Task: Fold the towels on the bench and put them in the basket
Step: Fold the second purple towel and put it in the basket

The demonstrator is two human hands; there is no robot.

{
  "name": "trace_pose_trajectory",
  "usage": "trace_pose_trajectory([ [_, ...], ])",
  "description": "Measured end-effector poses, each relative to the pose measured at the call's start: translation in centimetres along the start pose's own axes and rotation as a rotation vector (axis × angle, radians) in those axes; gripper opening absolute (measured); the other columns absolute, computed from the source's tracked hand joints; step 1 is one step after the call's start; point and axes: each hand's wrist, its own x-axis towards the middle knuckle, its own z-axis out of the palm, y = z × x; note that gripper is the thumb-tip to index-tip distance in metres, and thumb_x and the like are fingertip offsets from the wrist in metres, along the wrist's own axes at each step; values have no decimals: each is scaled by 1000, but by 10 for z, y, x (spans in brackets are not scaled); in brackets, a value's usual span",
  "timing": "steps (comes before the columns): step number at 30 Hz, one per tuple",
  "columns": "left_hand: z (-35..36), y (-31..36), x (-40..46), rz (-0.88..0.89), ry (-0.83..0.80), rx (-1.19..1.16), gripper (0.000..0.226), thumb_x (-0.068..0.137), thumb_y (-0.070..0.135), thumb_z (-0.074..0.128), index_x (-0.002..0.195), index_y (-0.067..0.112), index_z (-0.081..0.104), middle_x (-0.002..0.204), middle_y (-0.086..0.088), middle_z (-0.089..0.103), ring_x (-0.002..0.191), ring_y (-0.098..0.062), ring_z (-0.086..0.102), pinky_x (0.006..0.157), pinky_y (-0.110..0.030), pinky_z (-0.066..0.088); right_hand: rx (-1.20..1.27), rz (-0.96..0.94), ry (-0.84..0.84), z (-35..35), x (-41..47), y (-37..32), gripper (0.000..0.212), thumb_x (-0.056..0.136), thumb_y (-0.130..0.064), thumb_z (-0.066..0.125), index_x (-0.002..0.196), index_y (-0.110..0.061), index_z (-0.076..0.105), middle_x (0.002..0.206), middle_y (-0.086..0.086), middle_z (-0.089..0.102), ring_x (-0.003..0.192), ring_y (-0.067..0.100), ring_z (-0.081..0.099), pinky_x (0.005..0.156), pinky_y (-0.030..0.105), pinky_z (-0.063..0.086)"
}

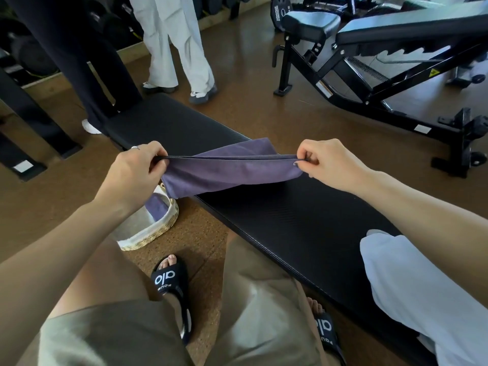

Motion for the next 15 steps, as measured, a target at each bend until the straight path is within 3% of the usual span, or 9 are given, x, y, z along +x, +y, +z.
trace_pose_trajectory([
  [4,2,-6,2,17,-16,18,7,98,10,55,95,15,60,85,-4,64,81,-25,57,74,-44,47,112,72,0,-5,1,-3,11,97,-19,67,87,-19,62,67,-6,67,61,7,69,63,26,60],
  [15,-1,-11,6,45,-14,29,12,99,9,54,98,18,62,85,1,64,81,-20,56,73,-35,42,286,209,115,-5,10,-8,14,94,-14,71,87,-10,59,63,1,69,53,14,68,52,22,56],
])
